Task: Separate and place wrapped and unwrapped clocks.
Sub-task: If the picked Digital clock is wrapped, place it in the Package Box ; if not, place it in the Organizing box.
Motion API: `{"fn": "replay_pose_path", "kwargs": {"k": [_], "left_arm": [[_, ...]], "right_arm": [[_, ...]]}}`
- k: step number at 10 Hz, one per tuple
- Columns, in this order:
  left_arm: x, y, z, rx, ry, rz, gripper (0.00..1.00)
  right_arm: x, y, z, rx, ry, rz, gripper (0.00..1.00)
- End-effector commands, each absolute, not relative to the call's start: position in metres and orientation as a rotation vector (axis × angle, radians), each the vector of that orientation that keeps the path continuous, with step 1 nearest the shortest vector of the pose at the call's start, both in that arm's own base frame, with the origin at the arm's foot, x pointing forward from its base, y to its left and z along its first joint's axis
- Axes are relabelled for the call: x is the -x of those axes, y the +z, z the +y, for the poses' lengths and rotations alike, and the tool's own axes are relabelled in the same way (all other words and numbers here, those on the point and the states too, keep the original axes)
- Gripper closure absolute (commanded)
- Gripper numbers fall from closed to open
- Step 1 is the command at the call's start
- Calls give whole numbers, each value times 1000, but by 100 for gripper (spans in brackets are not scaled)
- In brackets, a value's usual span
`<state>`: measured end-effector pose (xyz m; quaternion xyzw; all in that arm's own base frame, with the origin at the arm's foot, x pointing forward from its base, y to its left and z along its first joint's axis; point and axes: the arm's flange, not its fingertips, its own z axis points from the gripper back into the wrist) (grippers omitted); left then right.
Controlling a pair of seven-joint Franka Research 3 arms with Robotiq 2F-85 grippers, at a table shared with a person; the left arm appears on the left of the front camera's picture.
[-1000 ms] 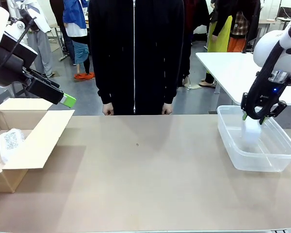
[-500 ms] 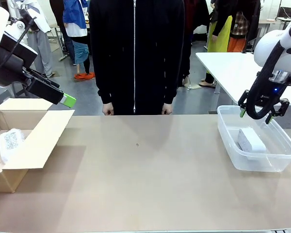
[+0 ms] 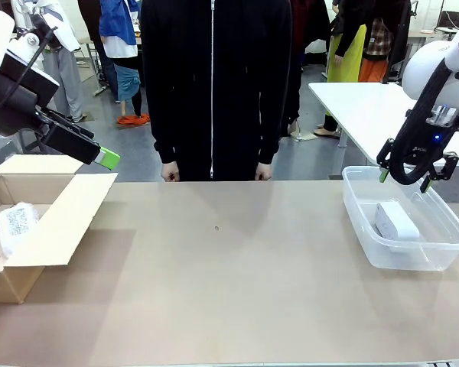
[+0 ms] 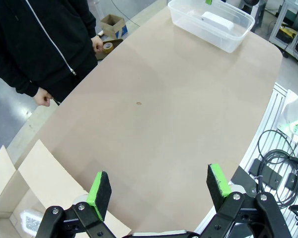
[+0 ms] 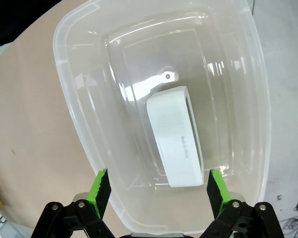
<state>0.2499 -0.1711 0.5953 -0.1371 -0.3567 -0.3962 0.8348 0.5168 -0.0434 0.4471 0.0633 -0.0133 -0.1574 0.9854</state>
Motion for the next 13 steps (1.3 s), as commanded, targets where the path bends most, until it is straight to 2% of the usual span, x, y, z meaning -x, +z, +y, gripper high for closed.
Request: {"fn": "replay_pose_path", "kwargs": {"k": [1, 3, 4, 7, 9, 13], "left_arm": [[-250, 596, -172, 302, -837, -763, 0], [-250, 596, -172, 302, -837, -763, 0], [-250, 596, -172, 302, -837, -763, 0], [-250, 596, -172, 302, -837, -763, 0], [-250, 596, -172, 302, -837, -763, 0], [-250, 596, -172, 302, -837, -763, 0]], "right_arm": [[-512, 459, -40, -109, -287, -23, 0], [-498, 491, -30, -90, -240, -18, 0], [-489, 512, -25, -62, -254, 69, 0], [-469, 574, -12, -81, -224, 16, 0], [-460, 605, -5, -85, -184, -78, 0], [-470, 604, 14, -71, -195, -134, 0]]}}
